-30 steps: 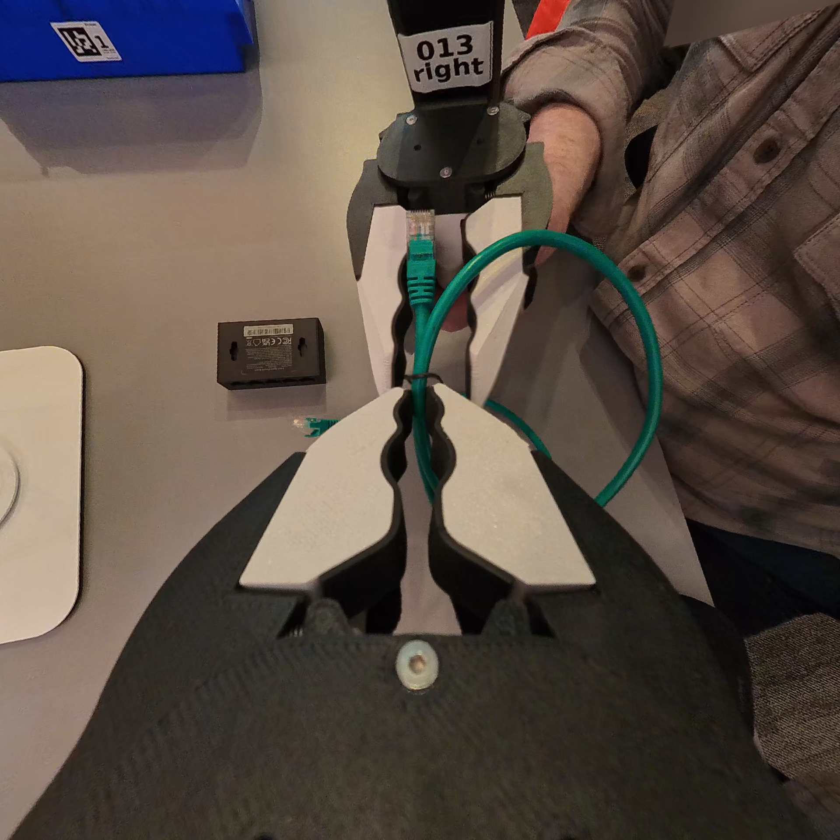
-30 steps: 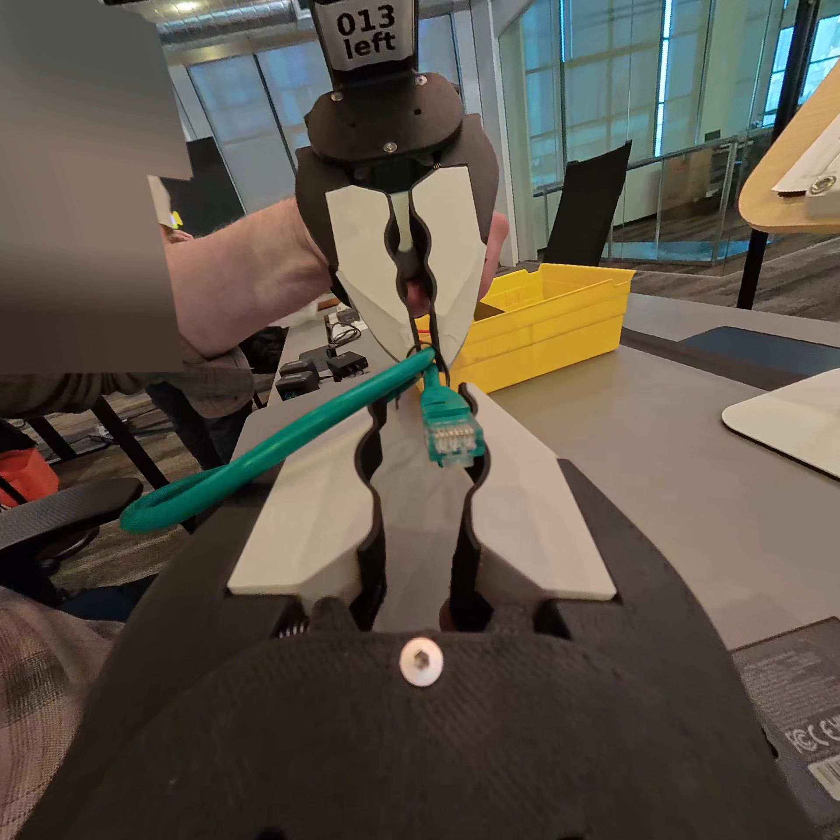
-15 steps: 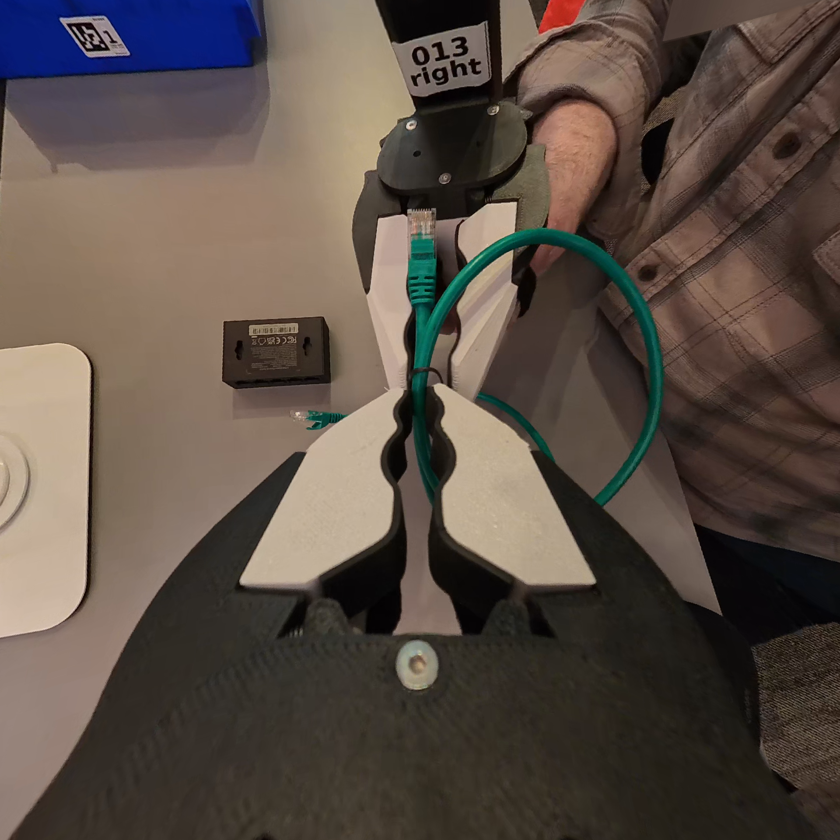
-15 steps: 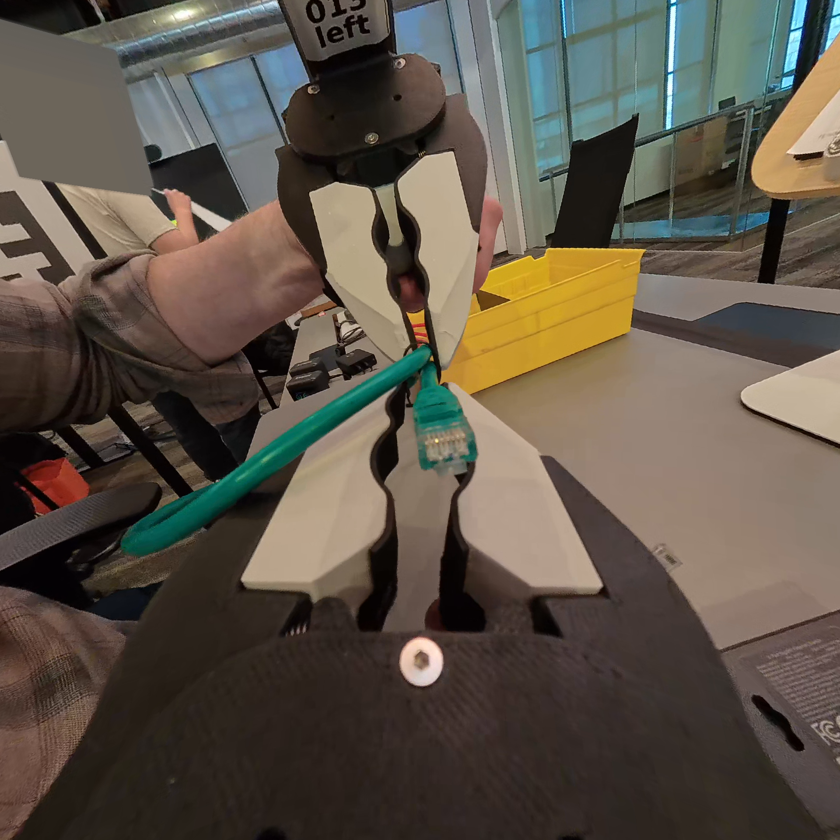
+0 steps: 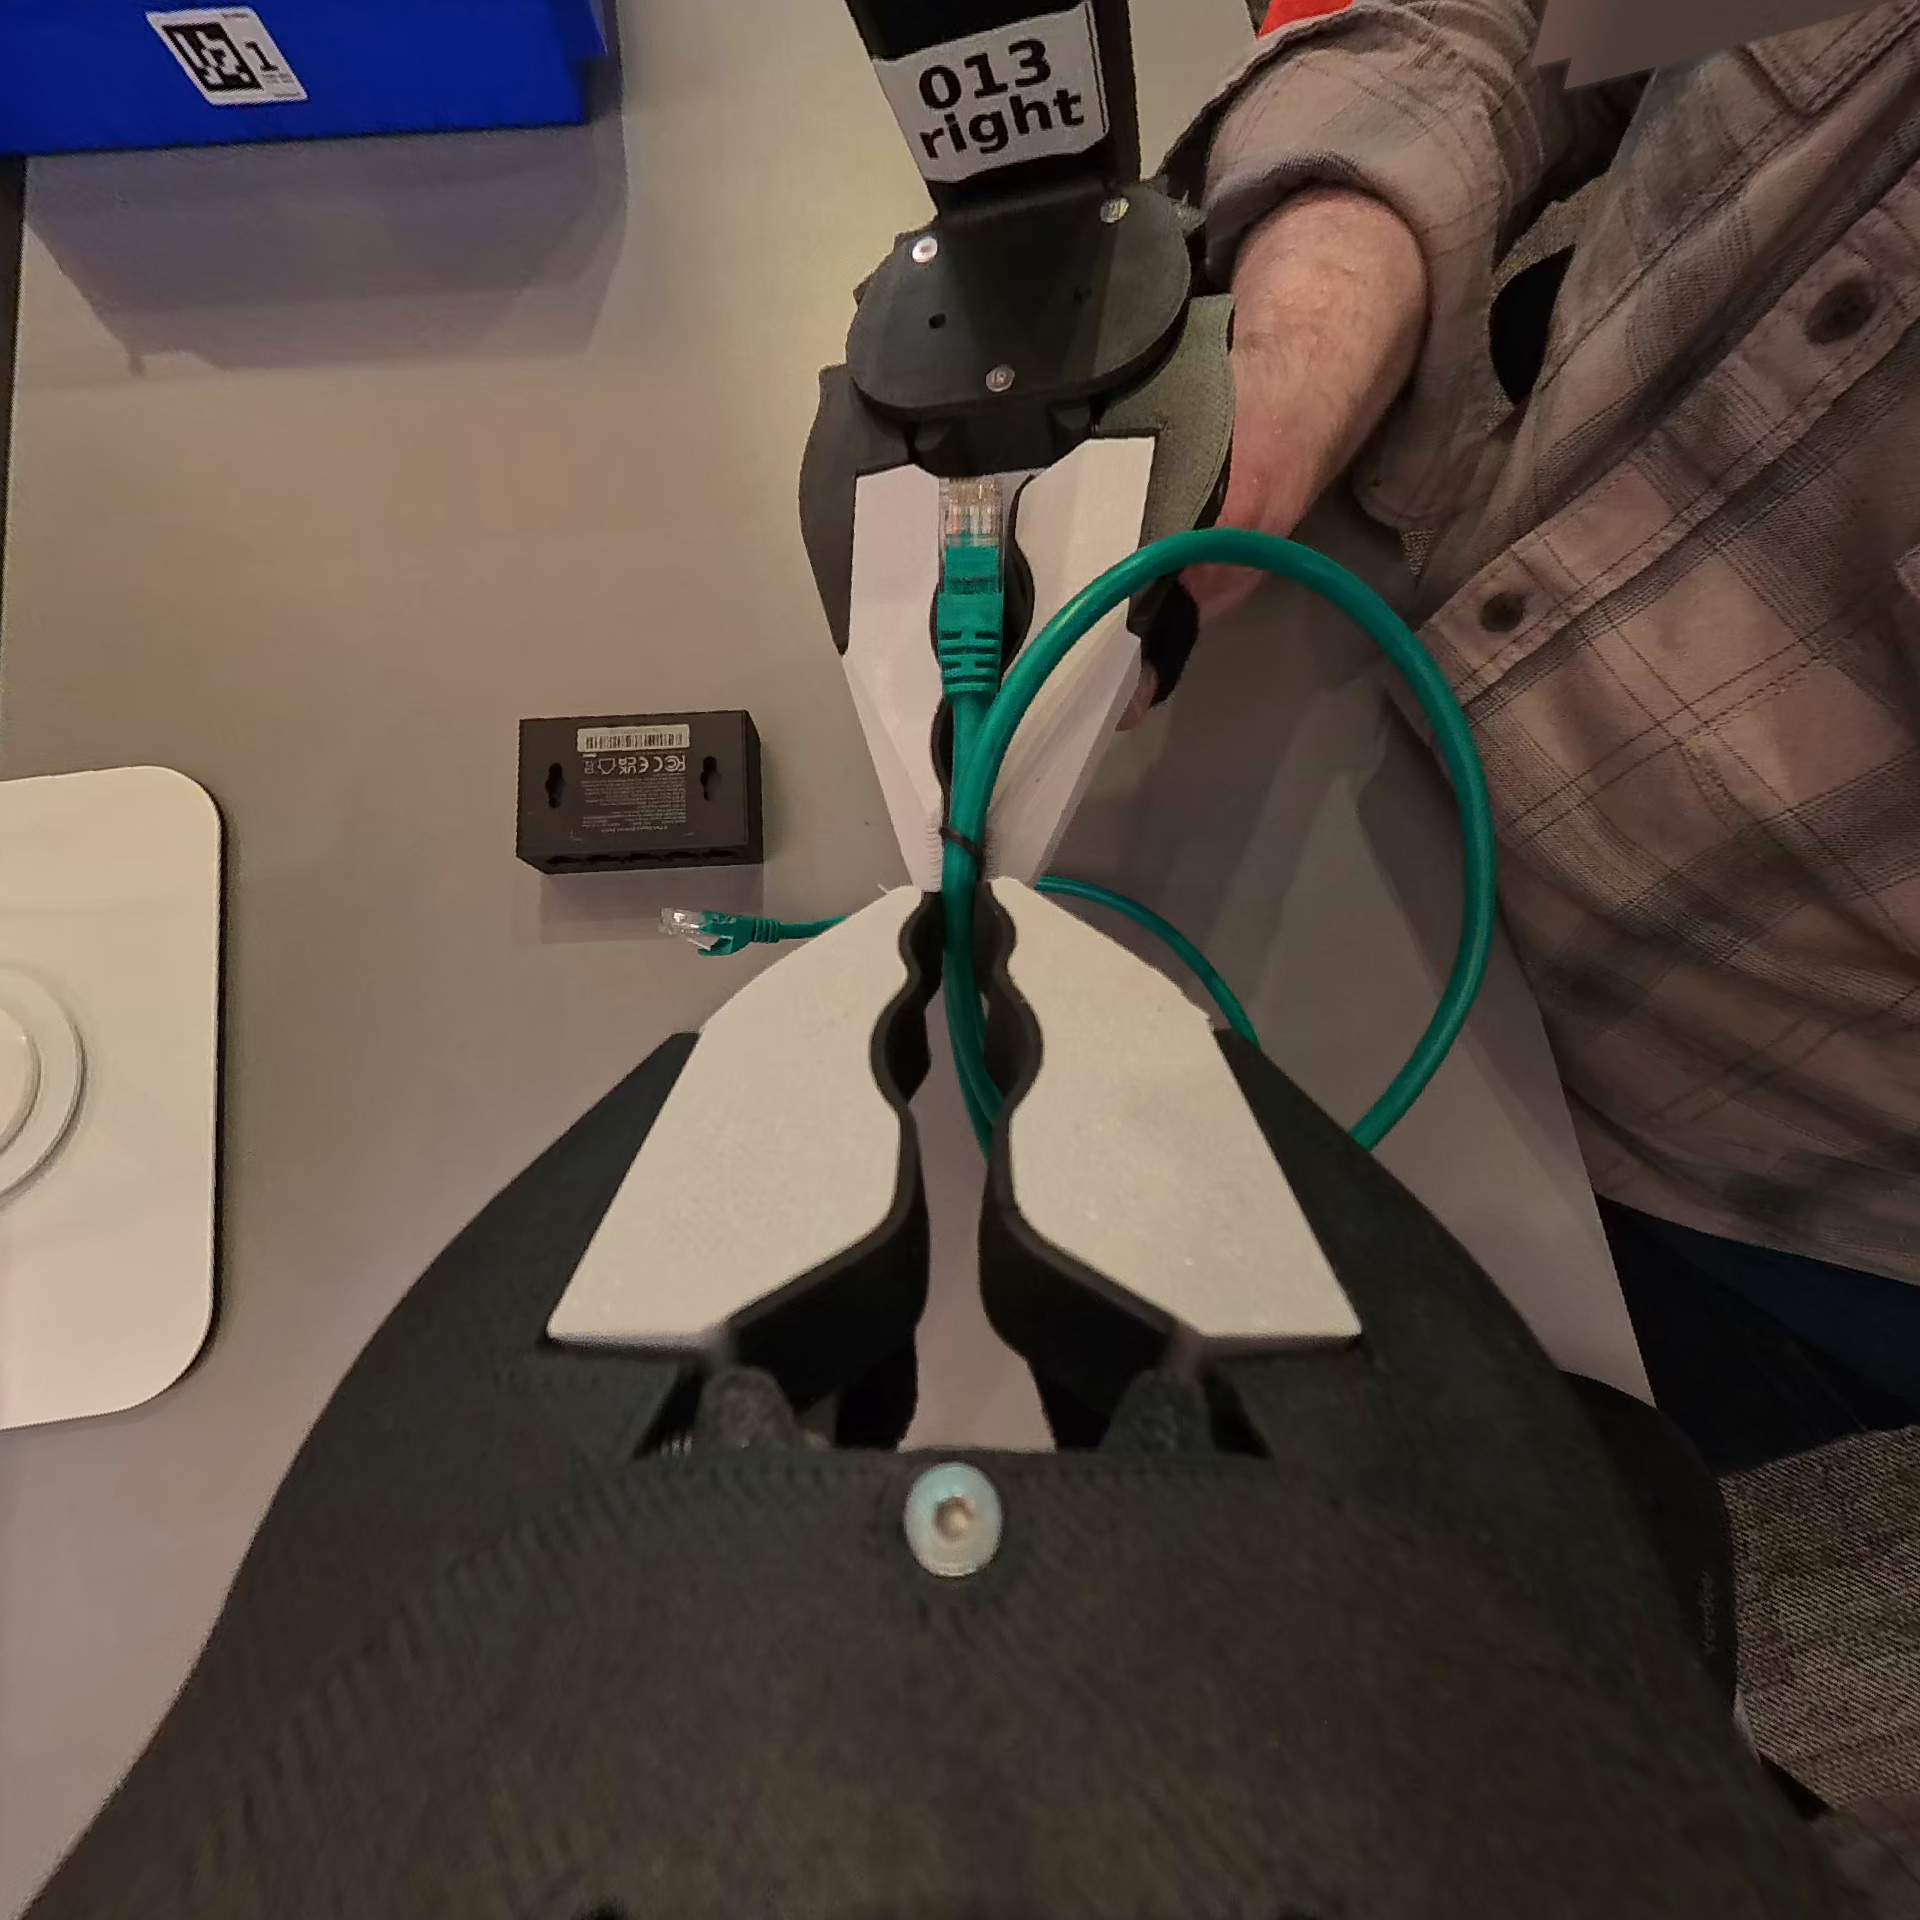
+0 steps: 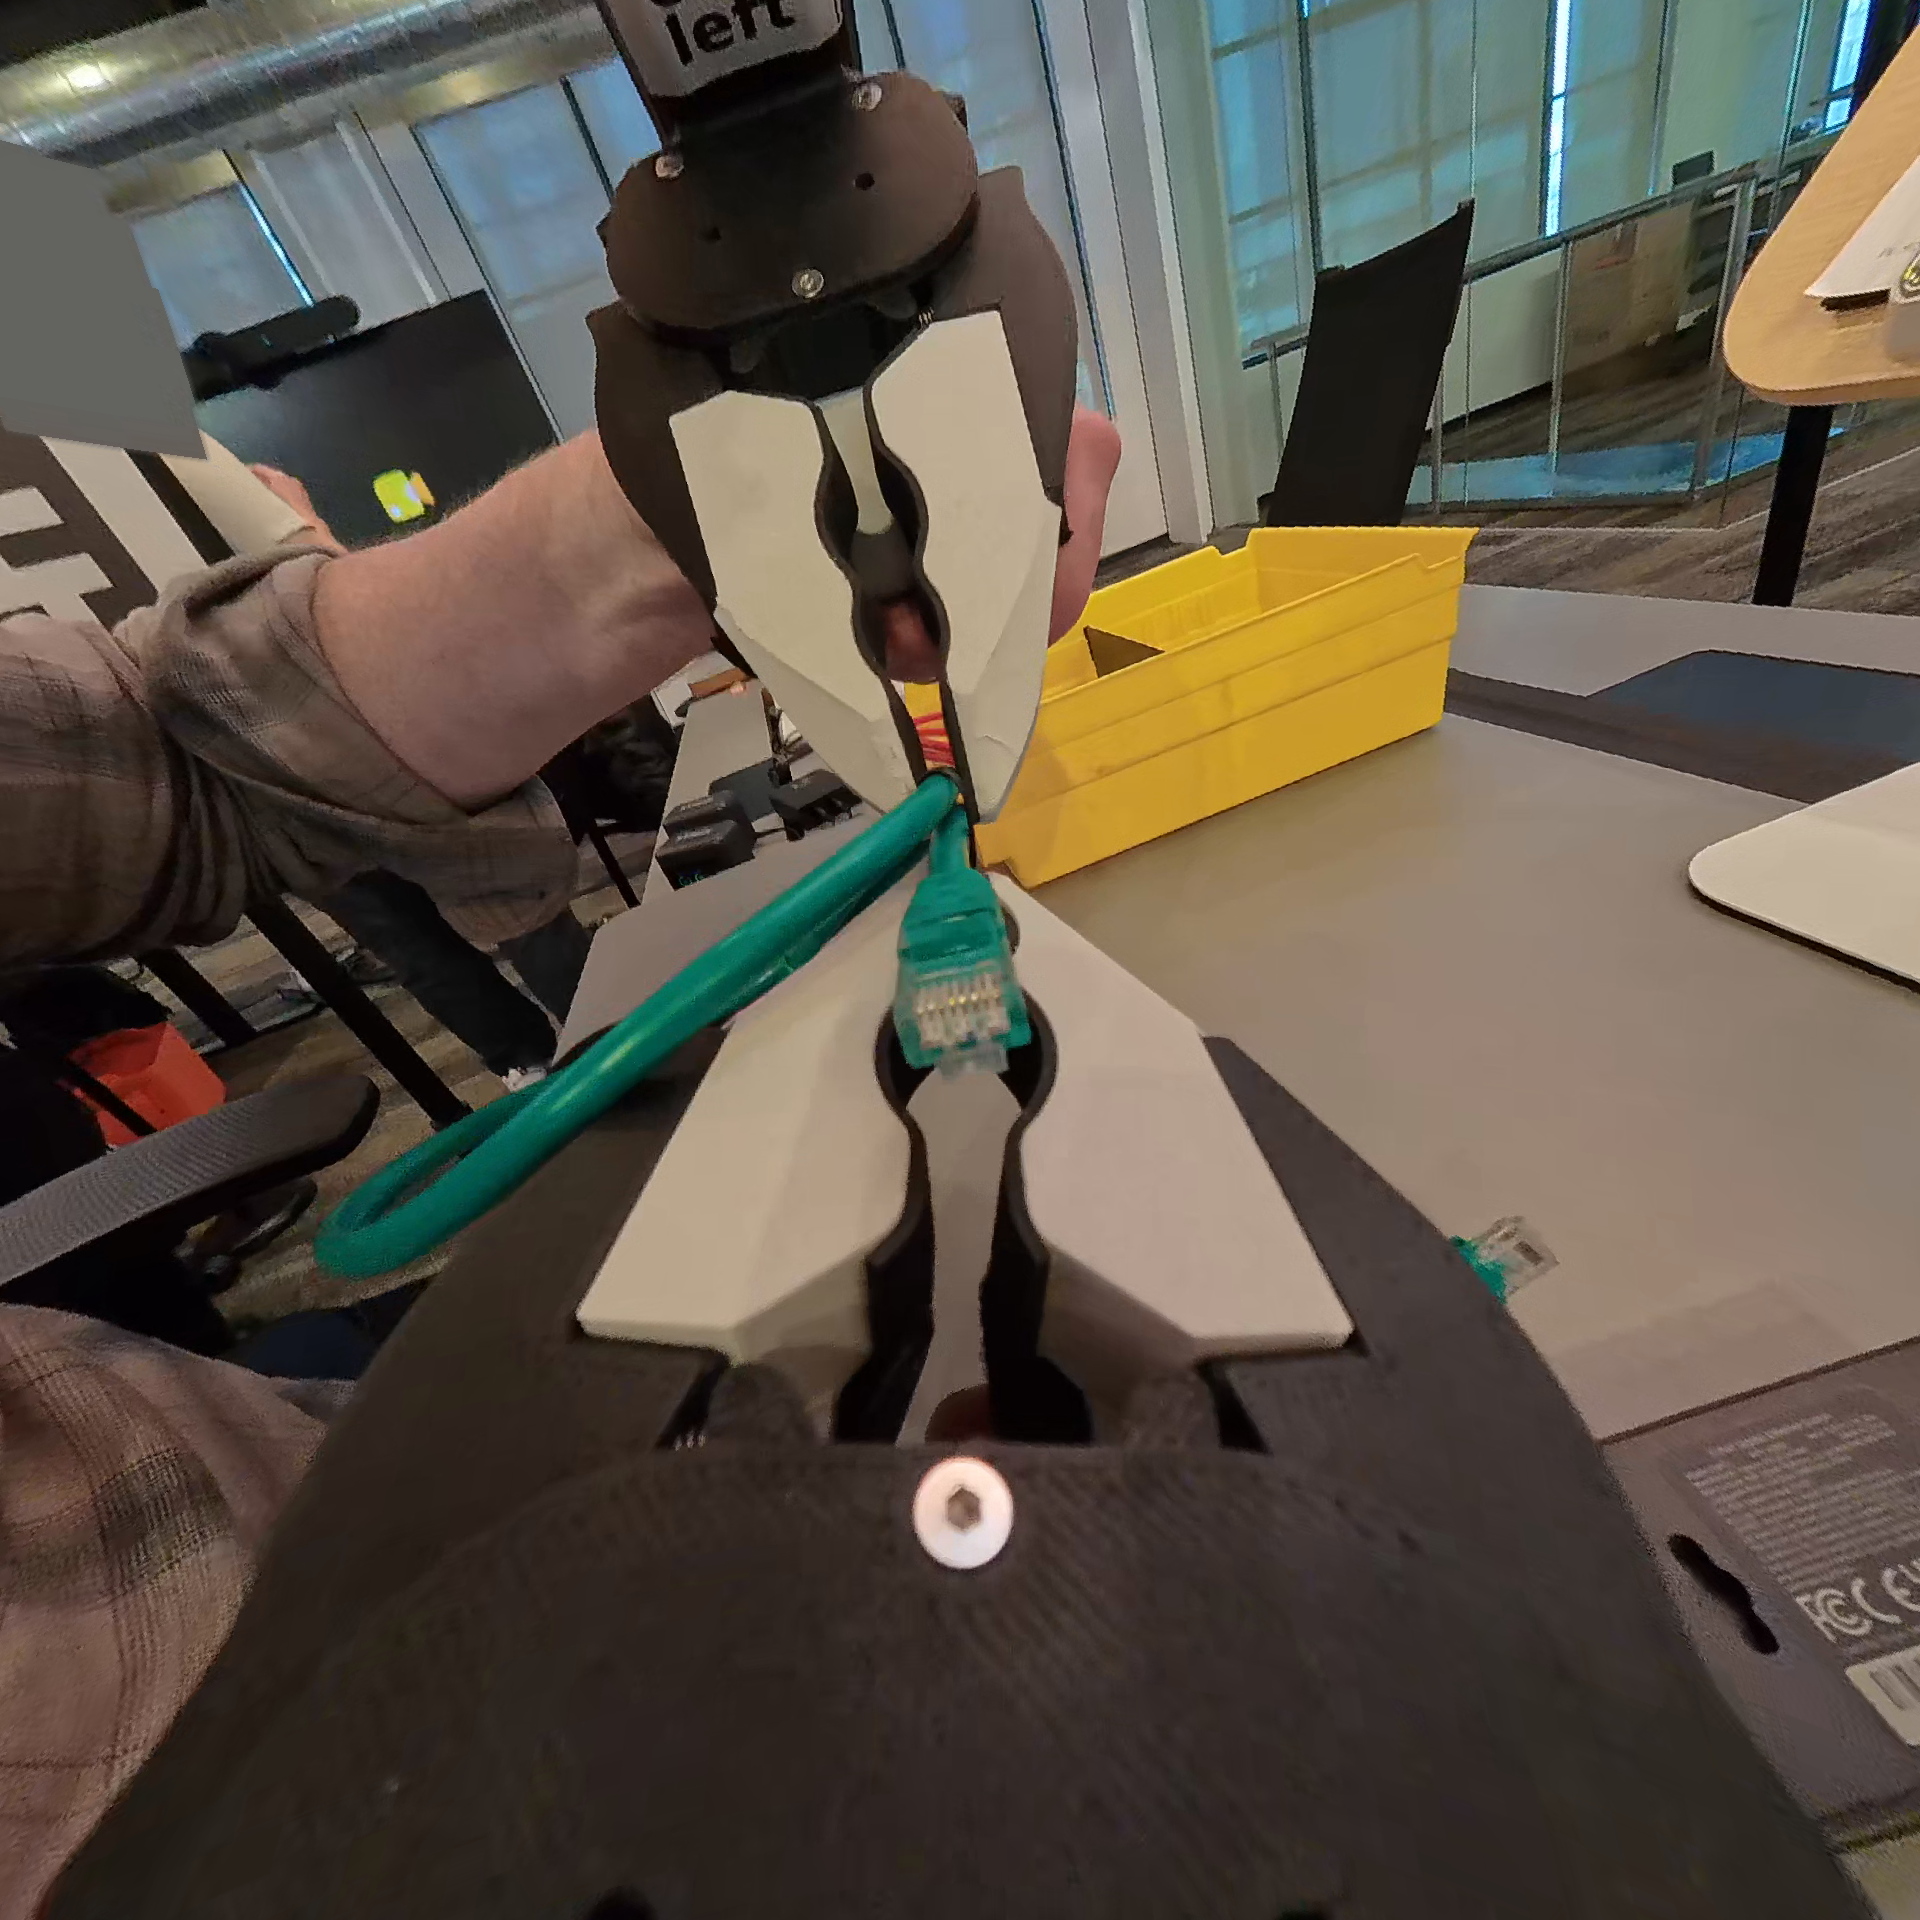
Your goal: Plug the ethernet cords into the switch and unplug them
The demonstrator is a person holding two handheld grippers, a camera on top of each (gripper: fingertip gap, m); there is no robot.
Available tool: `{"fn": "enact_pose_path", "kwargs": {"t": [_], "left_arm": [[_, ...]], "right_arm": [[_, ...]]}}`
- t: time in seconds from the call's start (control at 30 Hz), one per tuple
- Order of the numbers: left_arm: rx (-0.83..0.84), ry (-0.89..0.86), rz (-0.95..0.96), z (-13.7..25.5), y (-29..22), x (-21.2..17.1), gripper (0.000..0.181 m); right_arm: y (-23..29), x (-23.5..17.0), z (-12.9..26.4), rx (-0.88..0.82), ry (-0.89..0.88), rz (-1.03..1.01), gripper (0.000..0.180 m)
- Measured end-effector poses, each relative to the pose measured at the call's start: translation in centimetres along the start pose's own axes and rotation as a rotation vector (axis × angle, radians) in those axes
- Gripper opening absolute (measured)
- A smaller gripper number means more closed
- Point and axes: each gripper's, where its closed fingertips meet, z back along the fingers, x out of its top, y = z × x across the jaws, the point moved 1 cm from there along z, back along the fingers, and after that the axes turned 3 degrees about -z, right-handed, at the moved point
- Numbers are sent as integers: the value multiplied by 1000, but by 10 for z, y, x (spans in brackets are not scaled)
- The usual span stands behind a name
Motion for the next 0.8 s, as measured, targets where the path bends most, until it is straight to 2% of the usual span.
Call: {"fn": "enact_pose_path", "kwargs": {"t": [0.2,0.43,0.57,0.8], "left_arm": [[12,-25,22,0,2,0,6],[13,-128,61,2,0,6,6],[22,-196,66,6,-3,10,5],[10,-240,39,11,-10,15,5]], "right_arm": [[-5,1,3,-64,58,117,0],[-5,9,7,-187,105,442,0],[-1,13,9,-66,92,346,0],[18,18,18,333,107,-108,0]]}}
